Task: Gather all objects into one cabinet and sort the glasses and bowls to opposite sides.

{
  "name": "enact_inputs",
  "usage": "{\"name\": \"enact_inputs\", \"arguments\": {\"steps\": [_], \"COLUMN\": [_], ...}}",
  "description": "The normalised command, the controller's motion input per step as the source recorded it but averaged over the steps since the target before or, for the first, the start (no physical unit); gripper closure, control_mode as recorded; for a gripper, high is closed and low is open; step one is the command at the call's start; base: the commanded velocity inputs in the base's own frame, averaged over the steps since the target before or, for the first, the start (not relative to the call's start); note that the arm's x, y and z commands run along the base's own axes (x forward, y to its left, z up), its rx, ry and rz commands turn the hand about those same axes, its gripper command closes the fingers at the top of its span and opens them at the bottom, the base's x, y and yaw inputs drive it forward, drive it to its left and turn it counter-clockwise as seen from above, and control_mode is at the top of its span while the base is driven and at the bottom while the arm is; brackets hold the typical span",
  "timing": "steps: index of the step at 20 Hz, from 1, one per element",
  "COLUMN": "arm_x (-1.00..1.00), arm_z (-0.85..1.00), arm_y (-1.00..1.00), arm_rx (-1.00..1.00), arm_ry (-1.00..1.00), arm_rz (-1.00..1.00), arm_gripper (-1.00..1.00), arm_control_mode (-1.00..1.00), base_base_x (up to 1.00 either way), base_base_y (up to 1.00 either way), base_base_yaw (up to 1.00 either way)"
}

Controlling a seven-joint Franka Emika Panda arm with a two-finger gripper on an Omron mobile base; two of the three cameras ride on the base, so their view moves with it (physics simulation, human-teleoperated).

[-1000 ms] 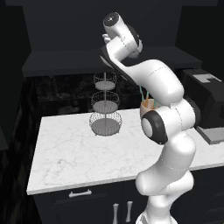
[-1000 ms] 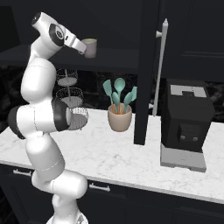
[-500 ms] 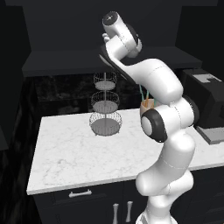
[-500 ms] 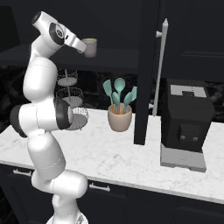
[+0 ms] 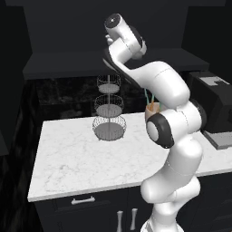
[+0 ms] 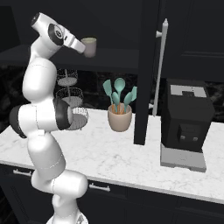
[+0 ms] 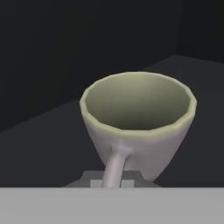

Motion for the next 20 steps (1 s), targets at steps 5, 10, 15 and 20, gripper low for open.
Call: {"name": "enact_inputs", "arguments": {"steps": [5,10,15,20], "arm_x": [-0.84,-1.00,-1.00,-1.00], "arm_z": [0.00,0.00,0.03,0.05], "arm_y": [0.00,-0.03,-0.03,-0.02], "arm_rx": [0.05,0.06,0.03,-0.01], "arm_ry": [-0.22,-0.13,0.00,0.09], "arm_rz": [0.00,0.00,0.13,0.28], "arm_gripper": [1.00,1.00,1.00,1.00], "arm_control_mode": [-1.00,-1.00,-1.00,-1.00], "base_base_x": [0.00,0.00,0.00,0.00], "base_base_y": [0.00,0.00,0.00,0.00], "base_base_yaw": [0.00,0.00,0.00,0.00]}}
